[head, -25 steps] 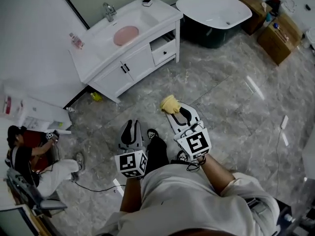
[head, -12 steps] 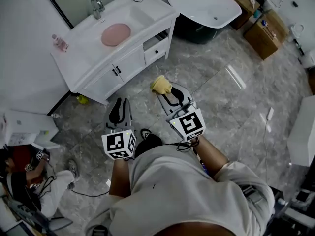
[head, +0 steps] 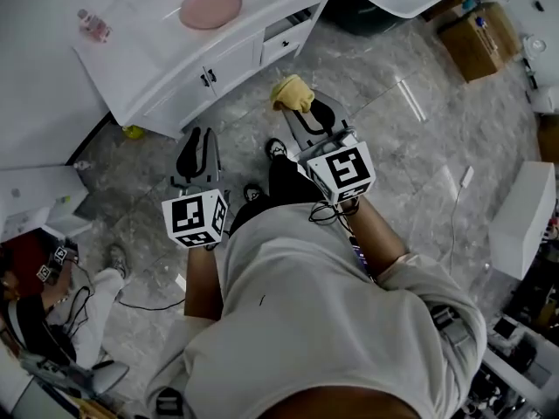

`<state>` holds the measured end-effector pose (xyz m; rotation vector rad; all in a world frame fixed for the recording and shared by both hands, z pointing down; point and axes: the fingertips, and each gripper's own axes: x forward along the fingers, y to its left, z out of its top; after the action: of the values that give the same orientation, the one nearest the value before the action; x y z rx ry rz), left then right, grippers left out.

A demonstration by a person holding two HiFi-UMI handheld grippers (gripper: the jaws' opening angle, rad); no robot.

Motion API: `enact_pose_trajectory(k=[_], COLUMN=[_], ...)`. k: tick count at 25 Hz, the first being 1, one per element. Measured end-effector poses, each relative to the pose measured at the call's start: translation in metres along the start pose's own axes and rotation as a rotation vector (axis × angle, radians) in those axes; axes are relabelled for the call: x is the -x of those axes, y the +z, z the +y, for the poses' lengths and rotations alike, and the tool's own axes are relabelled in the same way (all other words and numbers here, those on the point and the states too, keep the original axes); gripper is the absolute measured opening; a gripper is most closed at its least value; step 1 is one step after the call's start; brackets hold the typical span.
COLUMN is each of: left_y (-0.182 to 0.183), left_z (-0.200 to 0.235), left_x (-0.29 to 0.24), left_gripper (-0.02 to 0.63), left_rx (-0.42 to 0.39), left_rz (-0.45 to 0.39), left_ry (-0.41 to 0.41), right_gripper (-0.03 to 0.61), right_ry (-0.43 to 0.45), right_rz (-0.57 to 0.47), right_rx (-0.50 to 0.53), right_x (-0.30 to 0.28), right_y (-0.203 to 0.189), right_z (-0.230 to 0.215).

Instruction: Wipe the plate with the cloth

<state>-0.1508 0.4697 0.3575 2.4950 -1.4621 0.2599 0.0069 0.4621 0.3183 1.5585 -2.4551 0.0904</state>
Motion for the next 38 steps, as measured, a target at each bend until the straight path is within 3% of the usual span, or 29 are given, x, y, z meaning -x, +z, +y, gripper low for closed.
enact_pose_trajectory(k=[9,17,20,24,28,38], left_y=[0.001,0.035,0.044,0.037,0.026,-0.010], left_z=[0.048,0.097,0.112,0.120,0.140,0.230], left_x=[-0.061,-0.185,-0.230,-0.274,-0.307,-0.411], left_gripper=[0.091,0.091,0.091,0.091,0.091,0.091], left_rx=[-0.010,0.110,0.116,0.114,0.172,0.304], left_rz=[0.056,0.106,0.130,0.187,0.233,0.342], left_ry=[0.049,0.034,0.049,0.061,0.071,-0.012], right_gripper=[0.089,0.089,0.089,0.089,0.089,0.089], right_ry=[0.087,0.124,0.129,0.146,0.158,0.137], right_rz=[-0.006,-0.016,-0.005,0.042,0.095,0.203], right_rx=[-0.031,-0.070,-0.076,-0.095,-0.117,-0.114], right_x=[-0.093,-0.210,-0.247,-0.287,-0.323,-0.434], right_y=[-0.005,0.026,0.029,0.018,-0.004,-0.019], right_z=[-0.014,-0.099,-0.134,-0.168,-0.183,-0.189])
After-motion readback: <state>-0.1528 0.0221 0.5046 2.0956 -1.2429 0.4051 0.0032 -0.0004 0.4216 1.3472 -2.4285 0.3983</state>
